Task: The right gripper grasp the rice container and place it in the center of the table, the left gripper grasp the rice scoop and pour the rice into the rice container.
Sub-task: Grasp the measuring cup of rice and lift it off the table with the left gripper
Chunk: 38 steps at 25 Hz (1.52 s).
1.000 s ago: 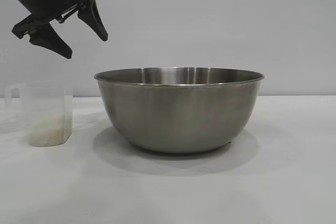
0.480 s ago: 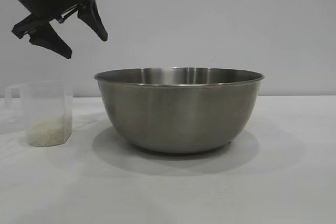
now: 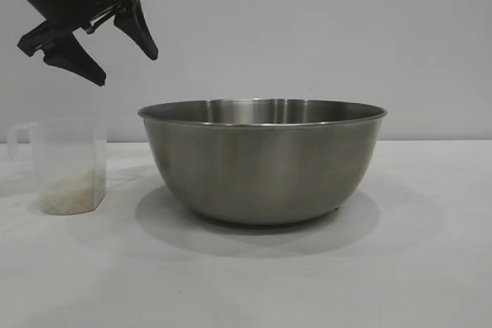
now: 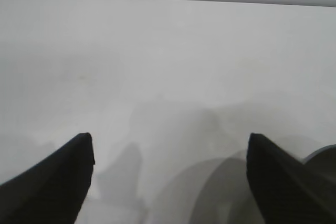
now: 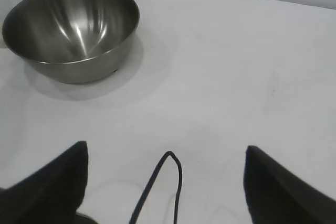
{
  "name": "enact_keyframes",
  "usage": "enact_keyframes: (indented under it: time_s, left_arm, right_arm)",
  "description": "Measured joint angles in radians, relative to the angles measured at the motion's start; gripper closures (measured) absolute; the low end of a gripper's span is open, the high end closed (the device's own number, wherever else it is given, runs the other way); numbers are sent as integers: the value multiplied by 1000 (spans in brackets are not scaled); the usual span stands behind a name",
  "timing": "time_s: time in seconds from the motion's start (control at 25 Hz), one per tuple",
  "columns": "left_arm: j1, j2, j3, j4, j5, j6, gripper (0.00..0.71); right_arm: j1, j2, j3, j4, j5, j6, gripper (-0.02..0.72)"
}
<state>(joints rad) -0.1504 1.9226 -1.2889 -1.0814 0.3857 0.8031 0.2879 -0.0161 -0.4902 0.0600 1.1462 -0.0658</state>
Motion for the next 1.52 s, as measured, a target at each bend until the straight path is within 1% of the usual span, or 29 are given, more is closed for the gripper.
enact_keyframes:
  time_s: [0.36,0.44,0.72,0.8,0.92,1.08,1.16,1.24,1.32,1.52]
  left_arm:
    - [0,0,0,26,-19,2,179]
    - [0,0,0,26,-23,2,179]
    - [0,0,0,26,-23,2,179]
    - [0,0,0,29,-23,4,179]
    - [0,-2,0,53,-23,39,179]
    - [0,-64,0,170,-2,43,179]
    - [0,-117,0,222,29,35,179]
    - [0,-175,0,293,71,-10,179]
    - [0,-220,0,383,133,-94,179]
    - [0,-334,0,688,347,-387,179]
  right_arm:
    - [-2,0,0,0,0,0,182]
    - [-27,0,0,0,0,0,182]
    - [-165,0,0,0,-2,0,182]
    - [-185,0,0,0,-2,0,182]
    - [-187,0,0,0,-2,0,182]
    - [-187,0,0,0,-2,0,182]
    - [-187,0,0,0,-2,0,182]
    - [-187,0,0,0,-2,0,182]
    - [-187,0,0,0,-2,0,182]
    - [-187,0,0,0,-3,0,182]
